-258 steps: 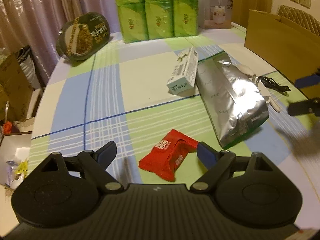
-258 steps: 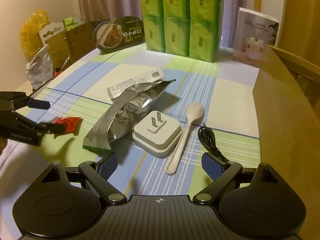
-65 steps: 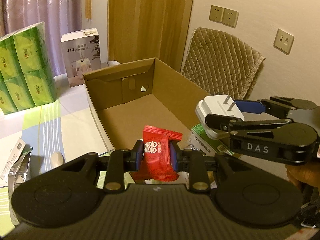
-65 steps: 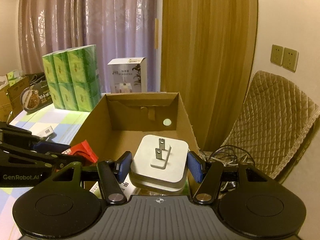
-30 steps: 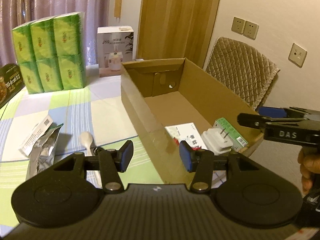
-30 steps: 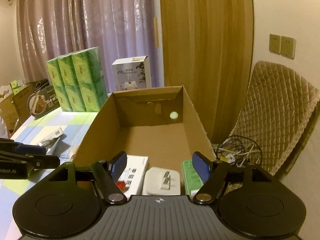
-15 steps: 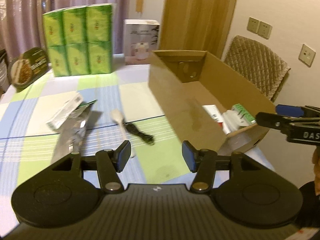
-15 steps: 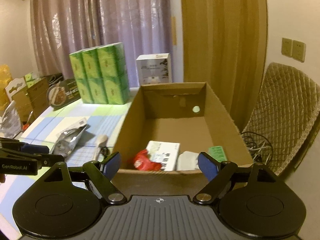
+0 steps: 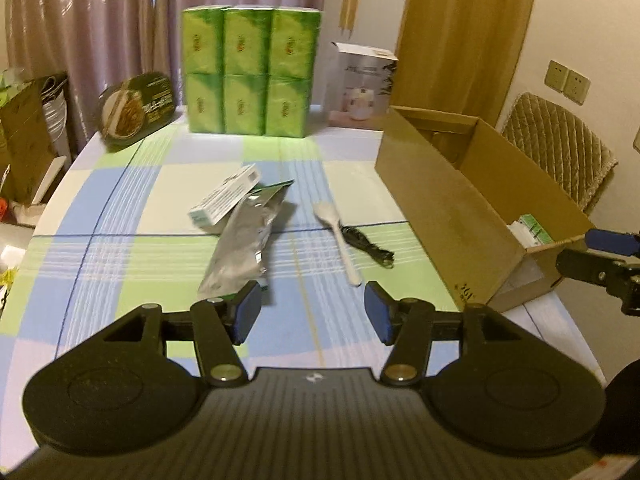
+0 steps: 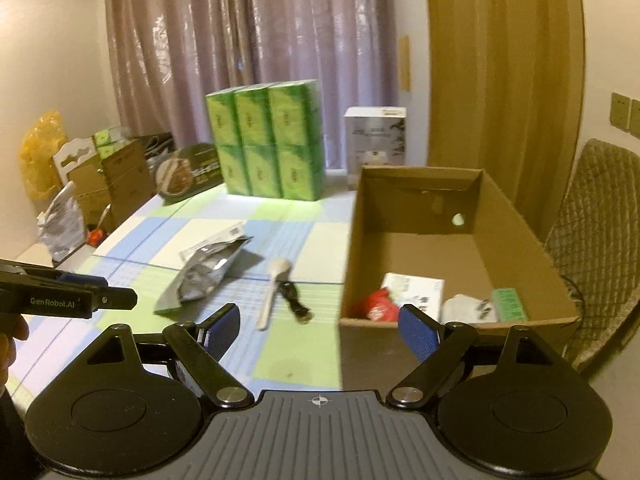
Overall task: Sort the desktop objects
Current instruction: 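Move both tools back over the table toward the foil bag and spoon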
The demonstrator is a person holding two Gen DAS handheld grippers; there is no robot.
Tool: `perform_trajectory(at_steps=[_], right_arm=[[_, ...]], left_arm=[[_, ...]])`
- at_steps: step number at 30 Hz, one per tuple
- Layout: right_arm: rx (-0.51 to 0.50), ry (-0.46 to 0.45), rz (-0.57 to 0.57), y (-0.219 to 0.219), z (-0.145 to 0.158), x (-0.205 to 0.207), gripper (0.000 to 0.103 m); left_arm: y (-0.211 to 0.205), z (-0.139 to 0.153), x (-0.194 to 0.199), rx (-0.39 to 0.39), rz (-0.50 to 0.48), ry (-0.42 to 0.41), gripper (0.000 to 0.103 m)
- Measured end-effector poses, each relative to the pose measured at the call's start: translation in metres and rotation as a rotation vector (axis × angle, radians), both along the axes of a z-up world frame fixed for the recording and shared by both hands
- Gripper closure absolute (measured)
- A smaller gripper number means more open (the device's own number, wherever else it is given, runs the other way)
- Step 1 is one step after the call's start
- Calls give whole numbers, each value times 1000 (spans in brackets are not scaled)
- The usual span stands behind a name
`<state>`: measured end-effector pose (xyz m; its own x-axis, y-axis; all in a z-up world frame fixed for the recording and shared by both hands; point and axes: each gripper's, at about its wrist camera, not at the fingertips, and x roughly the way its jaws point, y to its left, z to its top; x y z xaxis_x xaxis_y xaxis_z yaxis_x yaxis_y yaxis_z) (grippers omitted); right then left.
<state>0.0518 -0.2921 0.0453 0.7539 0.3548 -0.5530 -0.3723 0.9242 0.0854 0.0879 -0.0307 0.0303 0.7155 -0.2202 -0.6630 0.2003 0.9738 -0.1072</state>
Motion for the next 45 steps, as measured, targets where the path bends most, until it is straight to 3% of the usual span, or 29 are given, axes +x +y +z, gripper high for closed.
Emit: perform_trajectory(at_steps=[13,27,41,43,45], right_arm=[[-24,24,83,44,-8,-12,19],[-51,57,147,76,-24,-3,19],[-86,110,160,105,-58,59,20],[-92,118,160,109,-64,72,22],[-100,128,155,112,-70,85,31]], left_arm=[[43,3,-4,37,32,7,49],[60,-14,6,37,37,44,47],[70,-35,65,79,-40,89,47],[70,-39,76,85,-53,96,47],[68,-43,88,90,-68,101,47]])
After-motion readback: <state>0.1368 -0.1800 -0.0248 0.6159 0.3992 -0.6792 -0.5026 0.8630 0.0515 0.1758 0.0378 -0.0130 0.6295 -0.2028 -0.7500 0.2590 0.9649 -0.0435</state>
